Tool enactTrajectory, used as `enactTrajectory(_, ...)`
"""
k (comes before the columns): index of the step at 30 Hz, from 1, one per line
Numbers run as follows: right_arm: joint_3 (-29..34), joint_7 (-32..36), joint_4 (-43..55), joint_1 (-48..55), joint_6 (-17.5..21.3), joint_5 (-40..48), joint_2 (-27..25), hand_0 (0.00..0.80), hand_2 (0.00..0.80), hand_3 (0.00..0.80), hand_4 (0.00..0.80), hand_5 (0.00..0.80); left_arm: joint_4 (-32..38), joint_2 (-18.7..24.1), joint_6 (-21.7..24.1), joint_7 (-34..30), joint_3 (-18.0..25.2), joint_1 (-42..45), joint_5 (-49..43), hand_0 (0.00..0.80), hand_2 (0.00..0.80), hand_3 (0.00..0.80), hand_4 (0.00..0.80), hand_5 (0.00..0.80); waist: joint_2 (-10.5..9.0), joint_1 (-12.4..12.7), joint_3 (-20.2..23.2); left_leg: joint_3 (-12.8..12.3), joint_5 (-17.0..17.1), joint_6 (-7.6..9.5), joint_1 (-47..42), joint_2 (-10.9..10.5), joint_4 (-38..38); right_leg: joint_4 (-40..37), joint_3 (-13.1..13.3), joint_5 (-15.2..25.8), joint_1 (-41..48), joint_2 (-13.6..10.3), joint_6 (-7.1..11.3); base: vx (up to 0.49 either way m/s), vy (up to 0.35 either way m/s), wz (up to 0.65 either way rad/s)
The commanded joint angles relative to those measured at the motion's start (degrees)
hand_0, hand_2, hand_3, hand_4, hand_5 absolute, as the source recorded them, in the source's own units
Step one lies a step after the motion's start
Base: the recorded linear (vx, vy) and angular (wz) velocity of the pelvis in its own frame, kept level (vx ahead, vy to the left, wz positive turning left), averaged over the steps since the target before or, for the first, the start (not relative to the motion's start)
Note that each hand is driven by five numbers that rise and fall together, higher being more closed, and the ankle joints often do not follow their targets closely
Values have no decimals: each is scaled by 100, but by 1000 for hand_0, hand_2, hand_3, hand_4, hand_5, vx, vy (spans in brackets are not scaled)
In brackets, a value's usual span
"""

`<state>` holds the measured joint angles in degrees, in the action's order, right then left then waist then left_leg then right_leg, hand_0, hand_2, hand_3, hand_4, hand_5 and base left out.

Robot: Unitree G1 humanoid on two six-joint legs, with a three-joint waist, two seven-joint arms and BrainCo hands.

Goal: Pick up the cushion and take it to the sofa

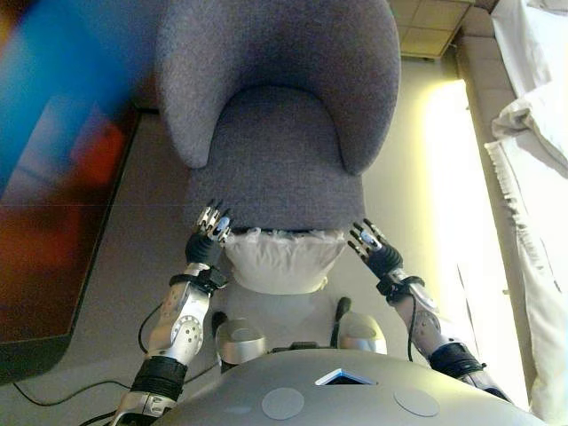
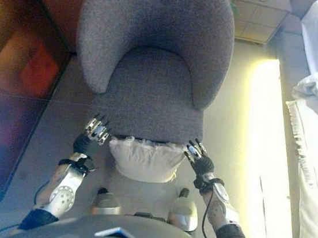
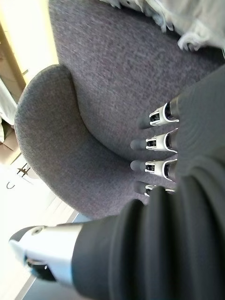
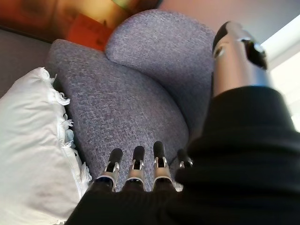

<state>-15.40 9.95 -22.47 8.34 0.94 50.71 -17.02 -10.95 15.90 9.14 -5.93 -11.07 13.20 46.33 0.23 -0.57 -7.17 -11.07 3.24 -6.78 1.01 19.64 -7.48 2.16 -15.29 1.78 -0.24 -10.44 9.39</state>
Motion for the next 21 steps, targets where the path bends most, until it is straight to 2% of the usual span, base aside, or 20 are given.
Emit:
enactTrajectory(1,-7,56,591,-83,447,-156,89,0,0,0,0,0,437,249,202,-179,-55,-141,-32,0,0,0,0,0,-112,41,7,-143,210,-418,357,-245,-56,36,-112,53,-7,-301,85,14,44,41)
enactTrajectory(2,-26,46,622,-68,502,-239,97,0,0,0,0,0,470,264,195,-160,-69,-153,-95,0,0,0,0,0,-88,53,9,-146,202,-394,328,-339,164,61,-103,30,-12,-321,111,33,83,39)
enactTrajectory(3,-59,14,643,-68,583,-402,91,0,0,0,0,0,491,294,188,-115,-70,-168,-164,0,0,0,0,0,-54,111,15,143,228,-379,314,-428,431,88,-9,2,-32,-346,146,44,79,45)
enactTrajectory(4,-71,-16,651,-75,617,-488,88,0,0,0,0,0,492,307,171,-97,-52,-179,-195,0,0,0,0,0,-44,121,19,238,226,-356,270,-488,531,100,39,-8,-34,-367,165,56,79,38)
enactTrajectory(6,-82,-70,716,-44,607,-506,101,0,0,0,0,0,484,330,93,-13,-18,-236,-271,0,0,0,0,0,-35,99,65,133,231,-351,160,-546,641,54,-17,26,46,-450,222,43,44,11)
enactTrajectory(10,-127,-35,661,-107,727,-548,174,0,0,0,0,0,347,447,-73,193,-28,-377,-647,0,0,0,0,0,-37,135,137,185,128,-283,34,-715,709,19,-80,107,132,-642,360,78,56,3)
enactTrajectory(12,-107,-43,765,-188,634,-599,172,0,0,0,0,0,348,522,-153,21,61,-443,-445,0,0,0,0,0,-28,159,160,161,66,-261,9,-755,662,23,-92,133,182,-761,434,70,68,-3)
enactTrajectory(13,-81,159,889,-215,571,-391,154,0,0,0,0,0,444,536,-349,-213,144,-467,-89,0,0,0,0,0,-24,171,146,170,43,-236,-2,-778,657,25,-88,144,196,-803,463,43,56,-6)
enactTrajectory(14,-5,607,1166,-257,331,388,130,0,0,0,0,0,586,539,-730,-668,236,-493,671,0,0,0,0,0,-19,178,132,164,34,-209,2,-792,665,31,-86,146,189,-832,479,34,44,-2)
enactTrajectory(15,73,1313,1386,-263,61,1432,173,0,0,0,0,0,713,478,-1183,-1257,348,-498,1551,0,0,0,0,0,-21,187,94,145,19,-191,-34,-799,670,45,-94,122,221,-847,482,0,0,0)
enactTrajectory(16,208,2086,1645,-153,-179,2133,440,0,0,0,0,0,841,273,-1594,-1894,477,-417,2162,0,0,0,0,0,-16,207,133,112,29,-157,11,-802,699,19,-123,129,205,-852,480,0,0,0)
enactTrajectory(17,283,2671,1752,-65,-293,2551,524,0,0,0,0,0,880,193,-1785,-2377,503,-340,2577,0,0,0,0,0,-13,216,153,100,24,-143,13,-795,732,7,-144,116,216,-848,488,33,2,-5)
enactTrajectory(18,312,3025,1756,-22,-287,2682,603,0,0,0,0,0,870,107,-1842,-2735,409,-287,2823,0,0,0,0,0,1,219,174,96,21,-144,-3,-778,776,6,-176,115,229,-860,510,61,-1,-4)
enactTrajectory(19,303,3101,1725,-86,-253,2758,657,0,0,0,0,0,922,38,-1736,-2856,195,-316,2981,0,0,0,0,0,11,204,183,86,28,-150,-29,-762,803,3,-181,123,244,-867,527,83,6,0)
enactTrajectory(21,322,2768,1565,-235,-333,2853,756,0,0,0,0,0,933,-30,-1647,-2934,1,-393,3006,0,0,0,0,0,20,198,195,101,0,-154,-50,-741,761,34,-162,109,246,-868,533,86,4,1)
